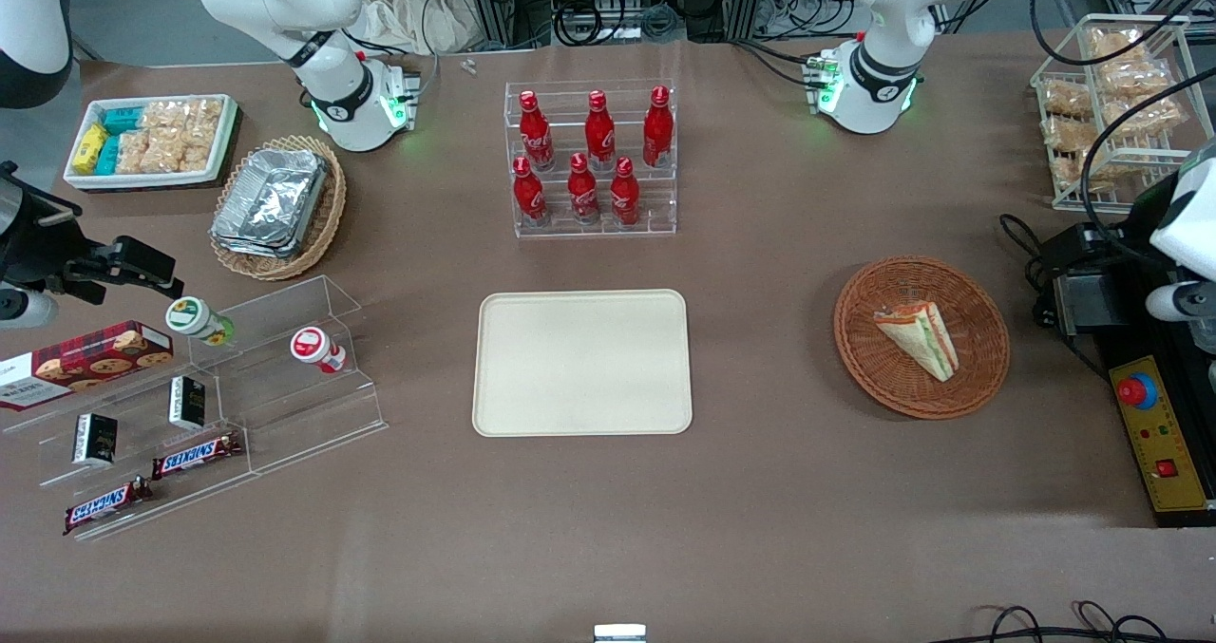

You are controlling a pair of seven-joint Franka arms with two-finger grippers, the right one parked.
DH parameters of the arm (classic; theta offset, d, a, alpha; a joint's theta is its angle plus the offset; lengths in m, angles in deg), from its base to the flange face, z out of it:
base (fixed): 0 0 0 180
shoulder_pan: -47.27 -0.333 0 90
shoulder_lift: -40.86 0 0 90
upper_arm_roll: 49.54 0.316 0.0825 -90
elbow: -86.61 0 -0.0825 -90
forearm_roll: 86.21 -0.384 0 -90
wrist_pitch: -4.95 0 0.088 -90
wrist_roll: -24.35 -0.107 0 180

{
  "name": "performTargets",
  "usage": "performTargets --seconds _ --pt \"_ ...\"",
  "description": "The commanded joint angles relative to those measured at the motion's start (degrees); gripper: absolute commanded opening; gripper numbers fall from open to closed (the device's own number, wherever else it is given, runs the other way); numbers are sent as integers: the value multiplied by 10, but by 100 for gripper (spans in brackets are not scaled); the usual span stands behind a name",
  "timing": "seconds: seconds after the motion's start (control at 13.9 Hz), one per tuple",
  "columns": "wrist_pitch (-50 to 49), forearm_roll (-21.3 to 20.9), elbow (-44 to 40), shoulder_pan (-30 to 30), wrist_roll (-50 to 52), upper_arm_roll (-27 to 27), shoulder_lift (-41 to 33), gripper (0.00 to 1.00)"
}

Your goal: Place sandwich from basket to tray

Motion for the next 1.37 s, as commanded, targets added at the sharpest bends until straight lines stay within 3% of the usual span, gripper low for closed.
performTargets --seconds 0.0,0.29,1.29 --pt "25 -9 50 -8 12 -6 -11 100" --pt "123 -4 170 -8 50 -6 -42 100" --pt "314 40 375 -45 116 -5 -9 100"
